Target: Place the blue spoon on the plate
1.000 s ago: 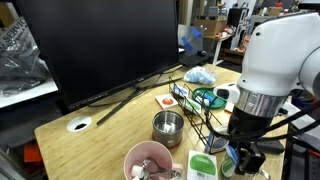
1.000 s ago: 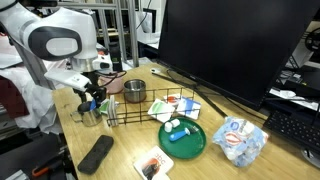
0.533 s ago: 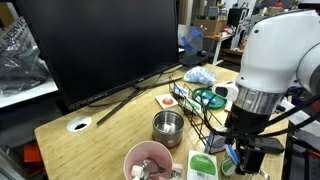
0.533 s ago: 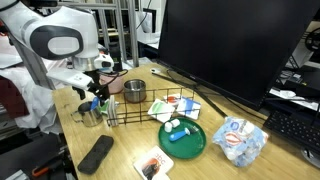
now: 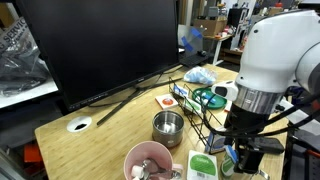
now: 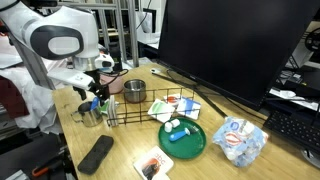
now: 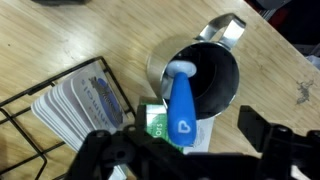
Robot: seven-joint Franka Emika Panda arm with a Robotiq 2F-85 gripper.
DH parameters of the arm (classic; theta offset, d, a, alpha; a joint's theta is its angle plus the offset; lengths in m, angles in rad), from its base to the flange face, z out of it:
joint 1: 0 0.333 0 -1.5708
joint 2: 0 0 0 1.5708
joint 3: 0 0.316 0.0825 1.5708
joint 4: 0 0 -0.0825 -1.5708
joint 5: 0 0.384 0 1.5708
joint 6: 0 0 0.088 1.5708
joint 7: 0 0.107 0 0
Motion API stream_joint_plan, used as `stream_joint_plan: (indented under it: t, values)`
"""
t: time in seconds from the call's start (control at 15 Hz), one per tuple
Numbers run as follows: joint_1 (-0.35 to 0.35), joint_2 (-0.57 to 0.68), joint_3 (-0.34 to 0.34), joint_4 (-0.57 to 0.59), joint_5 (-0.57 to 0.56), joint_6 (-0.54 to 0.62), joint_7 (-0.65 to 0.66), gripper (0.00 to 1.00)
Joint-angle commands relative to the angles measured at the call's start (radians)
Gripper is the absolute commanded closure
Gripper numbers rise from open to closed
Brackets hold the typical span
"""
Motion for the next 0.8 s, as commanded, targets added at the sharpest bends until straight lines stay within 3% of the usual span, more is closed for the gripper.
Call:
stream_joint_plan:
  t: [0.0,0.53,0.73]
  values:
    - [-0.024,0.001,0.013,0.004,-0.009,0.016,-0.004,0.39]
    - [-0.03,-0.008,0.012,0.012,-0.022,0.032,0.007,0.94]
    - [-0.03,-0.007,0.012,0.012,-0.021,0.031,0.007,0.93]
